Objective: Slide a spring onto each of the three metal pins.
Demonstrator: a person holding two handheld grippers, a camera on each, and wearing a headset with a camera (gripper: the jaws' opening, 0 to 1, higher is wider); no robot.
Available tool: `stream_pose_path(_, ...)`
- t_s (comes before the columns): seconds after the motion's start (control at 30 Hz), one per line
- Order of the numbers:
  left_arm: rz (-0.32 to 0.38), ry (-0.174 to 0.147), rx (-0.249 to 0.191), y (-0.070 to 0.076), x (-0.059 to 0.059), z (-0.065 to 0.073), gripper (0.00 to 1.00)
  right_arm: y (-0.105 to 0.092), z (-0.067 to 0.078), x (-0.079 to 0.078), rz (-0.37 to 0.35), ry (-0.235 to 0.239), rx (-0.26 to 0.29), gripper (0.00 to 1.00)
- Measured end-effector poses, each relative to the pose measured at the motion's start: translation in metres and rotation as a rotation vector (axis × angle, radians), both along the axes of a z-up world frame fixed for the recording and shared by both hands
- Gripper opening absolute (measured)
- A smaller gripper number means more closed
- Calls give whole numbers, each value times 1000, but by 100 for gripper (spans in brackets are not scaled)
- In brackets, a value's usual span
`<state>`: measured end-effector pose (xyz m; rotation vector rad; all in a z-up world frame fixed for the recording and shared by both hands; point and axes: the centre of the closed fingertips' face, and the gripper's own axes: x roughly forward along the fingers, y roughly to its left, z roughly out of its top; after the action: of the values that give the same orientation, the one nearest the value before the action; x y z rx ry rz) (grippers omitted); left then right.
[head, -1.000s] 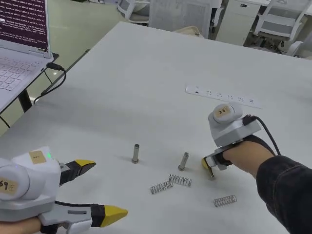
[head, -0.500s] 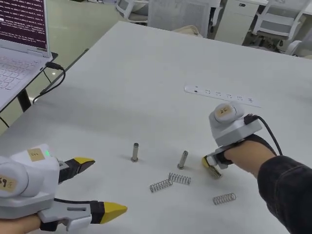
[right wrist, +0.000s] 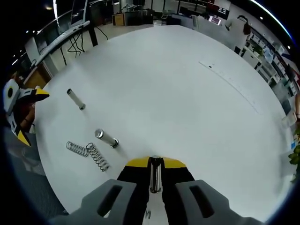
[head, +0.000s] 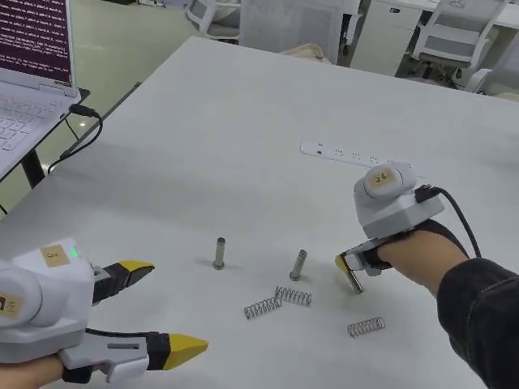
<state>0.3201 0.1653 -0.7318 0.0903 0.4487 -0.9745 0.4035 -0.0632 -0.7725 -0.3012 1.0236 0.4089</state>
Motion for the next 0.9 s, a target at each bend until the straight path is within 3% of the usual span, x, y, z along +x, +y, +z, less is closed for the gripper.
stream_pose_path(0.9, -12, -15, 5, -3, -2, 6, 76, -12, 20, -22, -26, -106, 48, 5)
